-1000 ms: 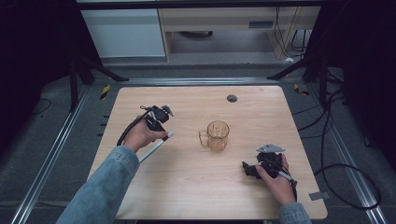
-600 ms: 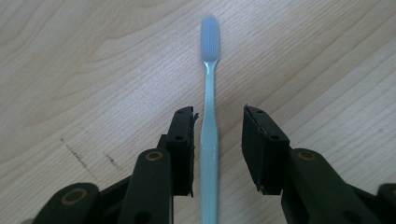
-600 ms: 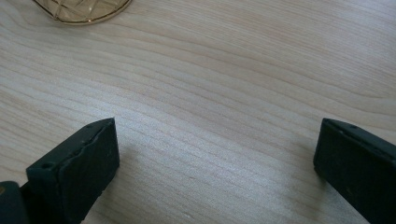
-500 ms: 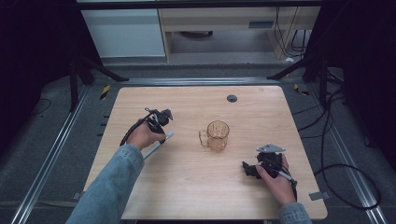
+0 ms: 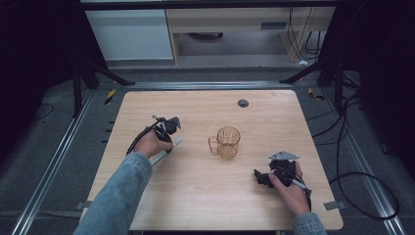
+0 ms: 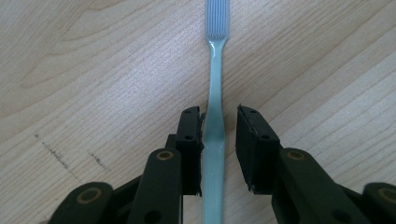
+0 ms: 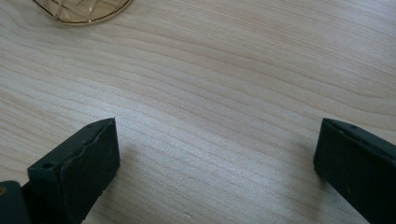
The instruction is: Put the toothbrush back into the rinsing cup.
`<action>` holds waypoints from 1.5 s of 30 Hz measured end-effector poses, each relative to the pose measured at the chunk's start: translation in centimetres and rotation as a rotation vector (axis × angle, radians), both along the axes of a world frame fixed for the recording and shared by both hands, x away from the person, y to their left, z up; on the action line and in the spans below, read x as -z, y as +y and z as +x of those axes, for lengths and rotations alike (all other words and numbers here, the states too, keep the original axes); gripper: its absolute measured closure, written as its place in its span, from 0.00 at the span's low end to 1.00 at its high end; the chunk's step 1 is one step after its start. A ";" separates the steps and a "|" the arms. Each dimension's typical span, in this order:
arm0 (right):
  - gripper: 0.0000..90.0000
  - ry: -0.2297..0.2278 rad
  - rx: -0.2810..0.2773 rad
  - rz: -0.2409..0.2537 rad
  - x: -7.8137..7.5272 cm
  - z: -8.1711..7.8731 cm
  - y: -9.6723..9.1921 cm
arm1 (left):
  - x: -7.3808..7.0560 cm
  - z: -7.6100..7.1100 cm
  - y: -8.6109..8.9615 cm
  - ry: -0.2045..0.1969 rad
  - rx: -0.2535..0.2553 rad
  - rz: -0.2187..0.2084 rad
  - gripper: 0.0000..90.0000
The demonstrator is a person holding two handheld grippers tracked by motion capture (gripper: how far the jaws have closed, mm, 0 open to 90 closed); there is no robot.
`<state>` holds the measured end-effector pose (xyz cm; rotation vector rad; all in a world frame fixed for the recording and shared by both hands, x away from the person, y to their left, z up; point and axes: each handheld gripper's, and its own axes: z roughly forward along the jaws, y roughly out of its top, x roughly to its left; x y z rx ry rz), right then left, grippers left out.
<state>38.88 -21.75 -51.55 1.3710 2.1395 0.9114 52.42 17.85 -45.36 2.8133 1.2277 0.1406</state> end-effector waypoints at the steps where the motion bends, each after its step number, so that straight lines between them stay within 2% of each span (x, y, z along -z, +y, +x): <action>1: 0.01 0.000 0.000 0.000 0.0 0.0 0.0 | 0.1 0.0 0.0 0.003 0.001 0.004 0.78; 20: 0.01 0.000 0.000 -0.001 0.0 0.0 0.0 | 0.5 0.2 0.3 0.022 -0.007 0.004 0.78; 45: 0.01 0.001 -0.004 0.000 0.0 0.0 0.0 | 0.9 0.4 0.6 0.034 -0.010 -0.013 0.87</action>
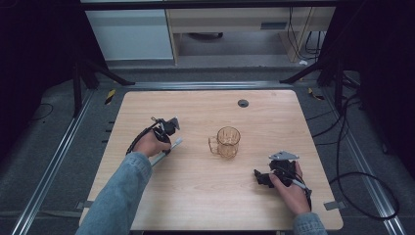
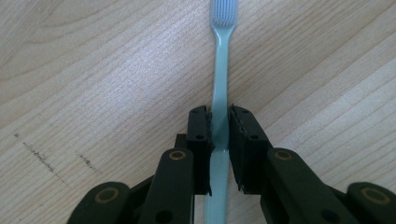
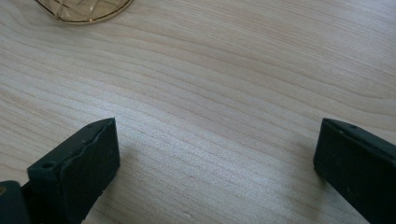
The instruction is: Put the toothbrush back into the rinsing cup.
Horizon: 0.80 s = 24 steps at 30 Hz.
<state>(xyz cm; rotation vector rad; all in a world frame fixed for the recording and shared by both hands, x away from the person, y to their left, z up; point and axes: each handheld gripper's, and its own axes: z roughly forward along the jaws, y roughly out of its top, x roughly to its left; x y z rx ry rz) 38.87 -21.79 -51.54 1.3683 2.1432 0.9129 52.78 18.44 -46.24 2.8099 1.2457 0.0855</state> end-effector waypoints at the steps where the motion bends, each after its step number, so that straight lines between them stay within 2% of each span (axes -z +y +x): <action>1: 0.01 0.000 0.000 0.000 0.0 0.0 0.0 | 0.0 0.0 0.0 -0.001 -0.001 -0.003 0.87; 5: 0.01 0.000 0.000 0.000 0.0 0.0 0.0 | -0.1 -0.1 0.1 -0.013 -0.006 -0.011 0.87; 7: 0.01 0.000 0.000 0.000 0.0 0.0 0.0 | -0.5 -0.3 0.2 -0.027 -0.012 -0.028 0.87; 12: 0.01 0.006 0.004 0.006 0.0 0.0 0.0 | -2.1 -0.6 0.4 -0.071 -0.015 -0.075 0.87; 17: 0.01 0.006 0.005 0.008 0.0 0.0 0.1 | -3.1 -1.0 0.4 -0.098 -0.011 -0.102 0.87; 18: 0.01 0.006 0.005 0.008 0.0 0.0 0.1 | -3.6 -1.2 0.4 -0.116 -0.010 -0.116 0.87; 19: 0.01 0.006 0.005 0.008 0.0 0.0 0.1 | -3.6 -1.2 0.4 -0.116 -0.010 -0.116 0.87; 24: 0.01 0.006 0.005 0.008 0.0 0.0 0.1 | -5.4 -1.5 0.1 -0.160 0.004 -0.130 0.87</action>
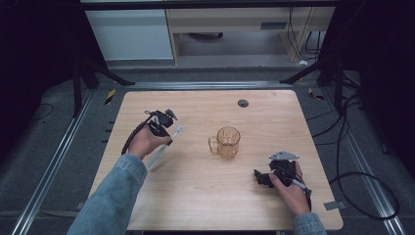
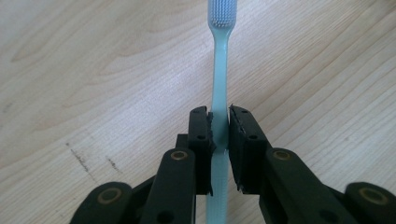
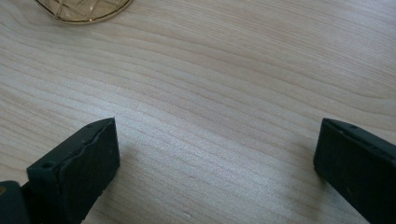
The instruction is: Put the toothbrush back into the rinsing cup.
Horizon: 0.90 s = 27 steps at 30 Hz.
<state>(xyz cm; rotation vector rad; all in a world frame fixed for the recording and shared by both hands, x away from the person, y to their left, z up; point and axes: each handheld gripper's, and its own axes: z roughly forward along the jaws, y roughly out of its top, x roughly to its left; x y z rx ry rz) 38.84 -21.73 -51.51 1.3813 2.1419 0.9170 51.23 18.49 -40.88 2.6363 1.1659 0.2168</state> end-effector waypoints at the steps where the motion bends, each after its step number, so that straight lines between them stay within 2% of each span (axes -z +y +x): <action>1: 0.01 0.001 0.000 0.000 0.0 0.0 0.0 | -0.4 0.0 -0.1 -0.008 0.002 -0.004 0.87; 7: 0.01 -0.002 -0.001 -0.001 0.0 0.0 0.0 | -1.6 -0.1 -0.3 -0.044 0.005 -0.020 0.87; 8: 0.01 0.000 0.000 0.001 0.0 0.0 0.0 | -1.9 -0.2 -0.5 -0.055 -0.006 -0.036 0.87; 17: 0.01 -0.001 -0.001 -0.003 0.0 0.0 0.0 | -3.1 -0.6 -1.0 -0.101 -0.008 -0.078 0.87; 22: 0.01 -0.001 -0.001 -0.004 0.0 0.0 0.0 | -3.8 -0.9 -1.3 -0.127 -0.020 -0.137 0.87; 24: 0.01 -0.001 -0.001 -0.003 0.0 0.0 0.0 | -3.8 -0.9 -1.4 -0.124 -0.016 -0.150 0.87; 27: 0.01 -0.002 -0.002 -0.004 0.0 0.0 0.0 | -4.2 -1.1 -1.8 -0.115 -0.009 -0.191 0.87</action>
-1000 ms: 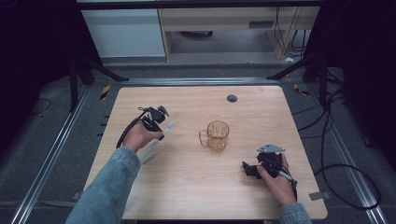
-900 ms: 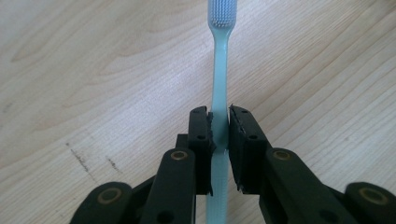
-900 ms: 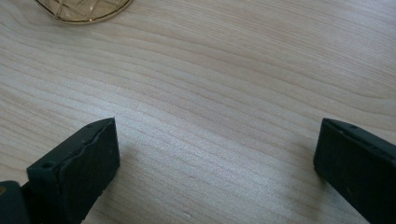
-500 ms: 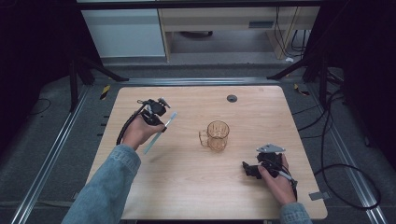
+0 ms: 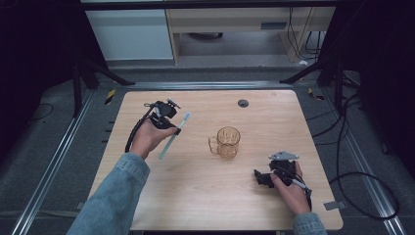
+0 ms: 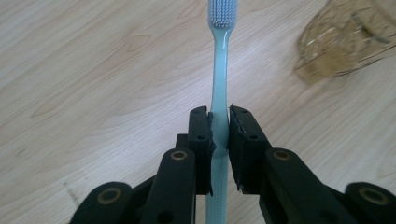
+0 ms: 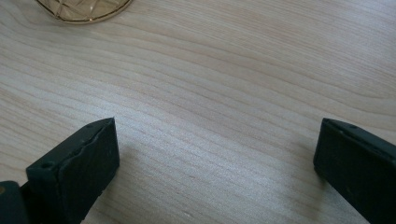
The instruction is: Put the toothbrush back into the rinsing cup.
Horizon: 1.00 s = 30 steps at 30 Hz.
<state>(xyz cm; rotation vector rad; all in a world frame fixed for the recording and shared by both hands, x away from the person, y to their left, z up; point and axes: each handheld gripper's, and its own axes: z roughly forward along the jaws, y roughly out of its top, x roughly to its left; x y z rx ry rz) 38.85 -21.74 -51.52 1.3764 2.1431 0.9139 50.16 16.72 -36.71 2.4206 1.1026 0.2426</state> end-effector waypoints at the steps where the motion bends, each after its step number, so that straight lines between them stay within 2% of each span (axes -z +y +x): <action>1: 0.01 0.000 0.000 0.000 0.0 0.0 0.0 | -0.1 0.0 -0.2 0.000 0.003 -0.007 0.87; 12: 0.01 0.000 0.000 0.000 0.0 0.0 0.0 | -2.0 -0.8 -2.6 -0.073 0.040 -0.043 0.87; 17: 0.01 0.000 -0.004 0.003 0.0 0.0 0.0 | -2.7 -1.4 -3.6 -0.143 0.037 -0.066 0.87; 18: 0.01 0.000 -0.004 0.003 0.0 0.0 0.0 | -2.7 -1.4 -3.6 -0.143 0.037 -0.066 0.87; 21: 0.01 0.000 -0.011 -0.005 0.0 0.0 -0.1 | -3.2 -1.9 -4.3 -0.184 0.037 -0.098 0.87; 22: 0.01 0.000 -0.011 -0.005 0.0 0.0 -0.1 | -3.2 -1.9 -4.3 -0.184 0.037 -0.098 0.87; 26: 0.01 0.003 -0.014 -0.002 0.0 -0.1 -0.1 | -3.8 -2.6 -5.2 -0.242 0.030 -0.117 0.87; 27: 0.01 0.003 -0.015 -0.002 0.0 -0.1 -0.1 | -3.8 -2.6 -5.2 -0.242 0.030 -0.117 0.87; 28: 0.01 0.003 -0.016 -0.003 0.0 -0.1 -0.1 | -4.0 -2.9 -5.5 -0.269 0.023 -0.137 0.87; 30: 0.01 0.003 -0.009 0.007 0.0 -0.1 0.0 | -4.1 -3.0 -5.7 -0.279 0.020 -0.147 0.87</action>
